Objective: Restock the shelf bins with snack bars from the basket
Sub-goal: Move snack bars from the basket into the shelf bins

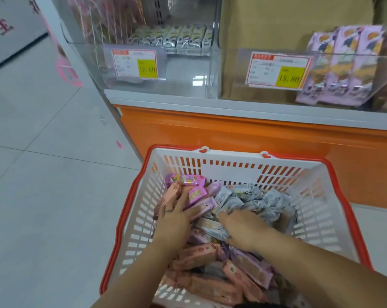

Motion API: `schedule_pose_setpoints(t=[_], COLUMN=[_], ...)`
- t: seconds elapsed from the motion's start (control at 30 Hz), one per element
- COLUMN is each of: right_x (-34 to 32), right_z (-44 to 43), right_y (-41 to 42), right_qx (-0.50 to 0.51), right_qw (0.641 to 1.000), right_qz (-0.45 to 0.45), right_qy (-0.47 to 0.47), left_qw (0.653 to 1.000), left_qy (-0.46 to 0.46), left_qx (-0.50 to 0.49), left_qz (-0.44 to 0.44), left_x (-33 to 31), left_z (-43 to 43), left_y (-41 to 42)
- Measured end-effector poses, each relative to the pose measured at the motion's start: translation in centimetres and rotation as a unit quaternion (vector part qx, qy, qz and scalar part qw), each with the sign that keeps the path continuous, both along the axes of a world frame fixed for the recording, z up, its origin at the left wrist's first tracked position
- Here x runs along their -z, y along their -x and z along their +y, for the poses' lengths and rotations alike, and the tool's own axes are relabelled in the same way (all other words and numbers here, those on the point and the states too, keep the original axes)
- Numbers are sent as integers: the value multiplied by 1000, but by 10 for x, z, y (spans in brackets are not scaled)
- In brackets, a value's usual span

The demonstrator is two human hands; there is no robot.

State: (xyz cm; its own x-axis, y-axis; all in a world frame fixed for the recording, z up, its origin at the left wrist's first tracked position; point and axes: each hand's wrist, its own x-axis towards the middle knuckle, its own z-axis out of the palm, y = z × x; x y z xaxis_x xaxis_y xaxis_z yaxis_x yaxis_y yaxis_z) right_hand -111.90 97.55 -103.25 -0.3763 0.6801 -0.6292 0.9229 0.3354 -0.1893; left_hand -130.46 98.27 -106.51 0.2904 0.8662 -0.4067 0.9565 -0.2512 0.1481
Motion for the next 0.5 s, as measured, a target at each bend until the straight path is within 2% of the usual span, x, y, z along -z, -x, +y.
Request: schedule_pose_setpoints(t=[0.13,0.23,0.33,0.5], right_x=[-29,-63,-105,-176], right_z=[14,28,35,22], right_y=[2,0,-4,-13], right_qx=[89,185,210,257], right_qw=[995,973,960,925], right_qz=[47,131,179,281], right_qy=[26,37,43,15], left_qw=[1000,992,961,924], left_qy=[0,-11,13,38], left_qx=[13,6,-11,-71], left_qz=[-18,-126,-276,-374], left_x=[-11,-38,-83,-155], left_z=[1,2,-1,-17], left_y=[6,12,12,18])
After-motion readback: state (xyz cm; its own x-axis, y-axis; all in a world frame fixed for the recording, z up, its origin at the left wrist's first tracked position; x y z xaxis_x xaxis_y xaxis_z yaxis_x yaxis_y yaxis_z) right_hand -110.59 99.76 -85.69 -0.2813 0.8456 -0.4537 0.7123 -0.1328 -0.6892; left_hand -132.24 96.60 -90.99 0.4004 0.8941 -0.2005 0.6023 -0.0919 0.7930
